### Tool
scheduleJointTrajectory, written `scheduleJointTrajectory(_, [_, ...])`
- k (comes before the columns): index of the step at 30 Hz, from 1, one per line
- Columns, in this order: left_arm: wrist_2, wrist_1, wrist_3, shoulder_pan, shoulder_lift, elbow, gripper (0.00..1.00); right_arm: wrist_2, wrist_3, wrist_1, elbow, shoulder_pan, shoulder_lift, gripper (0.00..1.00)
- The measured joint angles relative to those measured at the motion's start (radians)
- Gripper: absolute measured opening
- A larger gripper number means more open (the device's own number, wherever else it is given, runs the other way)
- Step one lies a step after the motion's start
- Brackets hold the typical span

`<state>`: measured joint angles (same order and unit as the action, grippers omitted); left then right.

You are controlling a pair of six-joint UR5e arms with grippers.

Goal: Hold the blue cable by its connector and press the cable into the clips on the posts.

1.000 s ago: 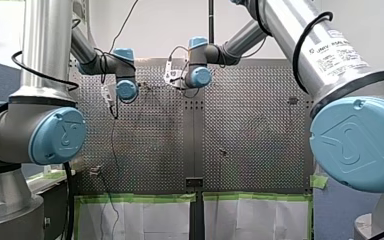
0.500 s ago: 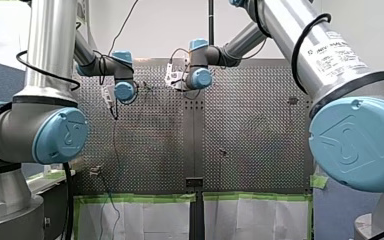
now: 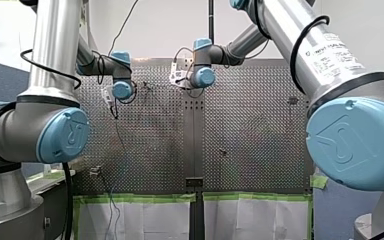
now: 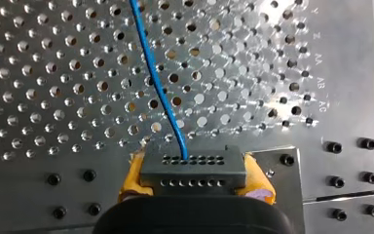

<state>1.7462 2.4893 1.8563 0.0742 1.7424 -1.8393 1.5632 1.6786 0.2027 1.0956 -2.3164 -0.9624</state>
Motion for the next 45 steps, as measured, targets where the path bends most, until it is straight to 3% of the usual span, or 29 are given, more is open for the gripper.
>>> scheduleJointTrajectory(7, [-0.026, 0.008, 0.018, -0.011, 0.03, 0.007, 0.0, 0.0, -0.018, -0.004, -0.001, 0.006, 0.01, 0.0])
scheduleJointTrajectory(16, [-0.047, 0.027, 0.017, -0.017, 0.065, 0.041, 0.0, 0.0, -0.021, -0.006, -0.013, 0.021, 0.041, 0.0])
scheduleJointTrajectory(22, [-0.062, 0.035, 0.029, -0.024, 0.068, 0.081, 0.0, 0.0, -0.022, -0.019, -0.048, 0.03, 0.055, 0.0])
scheduleJointTrajectory(29, [-0.05, 0.059, 0.031, -0.03, 0.068, 0.093, 0.0, 0.0, -0.036, -0.061, -0.097, 0.034, 0.067, 0.0])
scheduleJointTrajectory(37, [-0.031, 0.092, -0.002, -0.026, 0.068, 0.094, 0.0, 0.0, -0.044, -0.088, -0.106, 0.042, 0.068, 0.0])
scheduleJointTrajectory(39, [-0.03, 0.088, -0.01, -0.024, 0.068, 0.094, 0.23, 0.0, -0.045, -0.094, -0.106, 0.046, 0.066, 0.0])
scheduleJointTrajectory(45, [-0.019, 0.085, -0.032, -0.012, 0.068, 0.094, 0.26, 0.0, -0.045, -0.102, -0.107, 0.056, 0.06, 0.0])
